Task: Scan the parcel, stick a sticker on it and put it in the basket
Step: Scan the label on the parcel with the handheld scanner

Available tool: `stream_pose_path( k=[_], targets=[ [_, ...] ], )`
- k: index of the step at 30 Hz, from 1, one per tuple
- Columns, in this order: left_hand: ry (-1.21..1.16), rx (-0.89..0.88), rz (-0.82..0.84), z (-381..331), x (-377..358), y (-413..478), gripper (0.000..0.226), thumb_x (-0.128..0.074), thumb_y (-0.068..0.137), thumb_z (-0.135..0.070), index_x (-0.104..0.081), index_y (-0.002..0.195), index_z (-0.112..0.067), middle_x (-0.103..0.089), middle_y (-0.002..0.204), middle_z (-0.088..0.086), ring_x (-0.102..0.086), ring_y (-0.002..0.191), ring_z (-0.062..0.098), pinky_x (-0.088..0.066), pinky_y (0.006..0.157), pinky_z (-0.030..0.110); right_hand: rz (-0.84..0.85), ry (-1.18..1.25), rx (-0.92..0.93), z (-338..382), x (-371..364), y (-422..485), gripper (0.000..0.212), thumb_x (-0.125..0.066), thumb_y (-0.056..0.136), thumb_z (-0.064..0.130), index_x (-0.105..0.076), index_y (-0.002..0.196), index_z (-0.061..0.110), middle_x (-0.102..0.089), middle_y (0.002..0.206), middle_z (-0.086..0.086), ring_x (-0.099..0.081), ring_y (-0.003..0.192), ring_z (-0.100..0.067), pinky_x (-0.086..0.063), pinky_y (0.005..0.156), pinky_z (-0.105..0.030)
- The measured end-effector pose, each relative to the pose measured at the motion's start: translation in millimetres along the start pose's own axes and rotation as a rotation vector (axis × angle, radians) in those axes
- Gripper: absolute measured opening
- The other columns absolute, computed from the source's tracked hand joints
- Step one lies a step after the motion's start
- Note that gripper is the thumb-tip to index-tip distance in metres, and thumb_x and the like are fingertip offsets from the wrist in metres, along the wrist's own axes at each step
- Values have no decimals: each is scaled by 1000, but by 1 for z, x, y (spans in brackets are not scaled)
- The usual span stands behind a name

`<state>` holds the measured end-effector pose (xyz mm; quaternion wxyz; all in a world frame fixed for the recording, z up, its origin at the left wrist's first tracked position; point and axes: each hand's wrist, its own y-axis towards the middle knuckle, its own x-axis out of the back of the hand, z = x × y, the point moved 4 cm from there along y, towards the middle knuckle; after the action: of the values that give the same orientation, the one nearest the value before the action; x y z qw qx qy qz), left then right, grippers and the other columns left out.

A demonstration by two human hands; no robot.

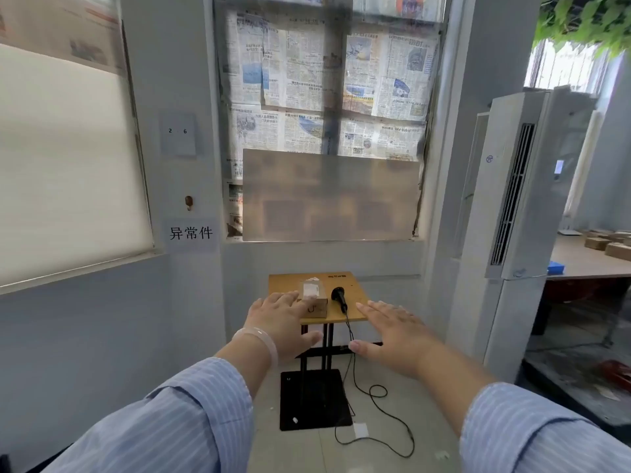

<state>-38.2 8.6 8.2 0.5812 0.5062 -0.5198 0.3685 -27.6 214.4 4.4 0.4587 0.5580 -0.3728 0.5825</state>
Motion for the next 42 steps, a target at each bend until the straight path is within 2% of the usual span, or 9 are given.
stream_pose_path(
  k=[11, 19, 25, 32, 42],
  targets=[
    [13, 13, 46, 13, -55, 81, 74, -38, 87, -67, -12, 150, -41, -20, 161, -5, -17, 147, 22, -15, 118, 48, 36, 21, 8, -43, -44, 84, 86, -38, 84, 73, -2, 154, 35, -4, 164, 5, -1, 149, -15, -3, 121, -40],
    [-29, 74, 124, 10, -111, 202, 73, -38, 88, -67, -11, 150, -42, -19, 161, -5, -16, 147, 23, -15, 118, 47, 90, 67, -2, -120, -78, 188, 85, -39, 85, 71, -5, 154, 34, -7, 163, 6, -4, 149, -15, -4, 121, -39],
    [-92, 159, 170, 20, -150, 282, 72, -37, 88, -67, -11, 150, -42, -20, 160, -7, -18, 147, 23, -16, 117, 46, 98, 110, 20, -167, -94, 274, 83, -42, 85, 69, -11, 153, 34, -14, 162, 8, -11, 148, -15, -12, 121, -40],
    [-106, 183, 236, 53, -199, 357, 71, -37, 87, -67, -11, 150, -44, -19, 160, -8, -20, 146, 22, -18, 117, 46, 154, 115, 6, -192, -134, 364, 84, -44, 85, 68, -10, 153, 33, -12, 162, 6, -10, 148, -16, -12, 121, -40],
    [-134, 107, 278, 126, -259, 477, 70, -37, 88, -65, -14, 150, -42, -21, 160, -6, -22, 145, 23, -21, 116, 44, 225, 84, -99, -202, -182, 497, 85, -46, 85, 67, -9, 154, 33, -10, 163, 5, -11, 148, -18, -13, 119, -39]
  ],
)
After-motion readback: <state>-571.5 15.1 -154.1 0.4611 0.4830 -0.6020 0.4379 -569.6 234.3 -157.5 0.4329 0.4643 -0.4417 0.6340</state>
